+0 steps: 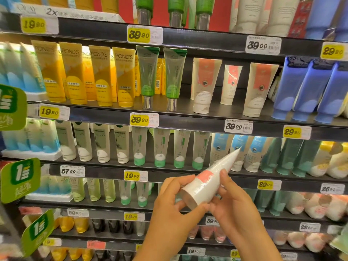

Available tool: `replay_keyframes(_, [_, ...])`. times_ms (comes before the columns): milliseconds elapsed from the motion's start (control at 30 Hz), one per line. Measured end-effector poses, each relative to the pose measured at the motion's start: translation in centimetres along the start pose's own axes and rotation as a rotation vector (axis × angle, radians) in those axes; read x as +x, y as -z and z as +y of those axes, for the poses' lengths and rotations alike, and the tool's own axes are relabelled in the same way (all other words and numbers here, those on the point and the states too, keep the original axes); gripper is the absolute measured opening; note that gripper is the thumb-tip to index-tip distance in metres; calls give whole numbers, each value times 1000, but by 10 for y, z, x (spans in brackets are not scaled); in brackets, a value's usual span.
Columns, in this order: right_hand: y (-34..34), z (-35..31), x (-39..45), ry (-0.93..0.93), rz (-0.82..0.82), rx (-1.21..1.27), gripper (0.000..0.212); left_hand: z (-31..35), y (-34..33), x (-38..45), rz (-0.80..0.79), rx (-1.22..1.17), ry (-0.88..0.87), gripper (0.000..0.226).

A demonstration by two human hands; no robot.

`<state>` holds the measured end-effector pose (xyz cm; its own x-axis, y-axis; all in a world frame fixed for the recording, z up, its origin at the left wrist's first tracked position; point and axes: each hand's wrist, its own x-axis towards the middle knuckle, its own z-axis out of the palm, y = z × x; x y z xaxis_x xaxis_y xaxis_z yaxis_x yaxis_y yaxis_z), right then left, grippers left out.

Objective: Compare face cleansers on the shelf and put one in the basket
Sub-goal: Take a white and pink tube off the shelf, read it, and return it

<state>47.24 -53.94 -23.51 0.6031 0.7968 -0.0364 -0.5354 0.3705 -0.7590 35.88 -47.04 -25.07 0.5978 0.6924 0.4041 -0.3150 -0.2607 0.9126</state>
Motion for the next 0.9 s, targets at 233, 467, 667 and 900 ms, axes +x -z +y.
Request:
replay_keyframes(233, [1, -1, -1, -58, 90, 15, 53, 10, -7, -4, 31, 79, -49, 41])
replay_keyframes(467, [-1, 1, -5, -41, 87, -10, 51, 13, -6, -8, 2, 89, -23, 44])
replay_keyframes(667, [-9, 5, -12, 269, 87, -284, 61, 8, 0, -9, -69, 53, 80, 38])
replay_keyframes(900, [-19, 9, -22, 430, 19, -393, 73, 3, 10, -9, -83, -69, 80, 48])
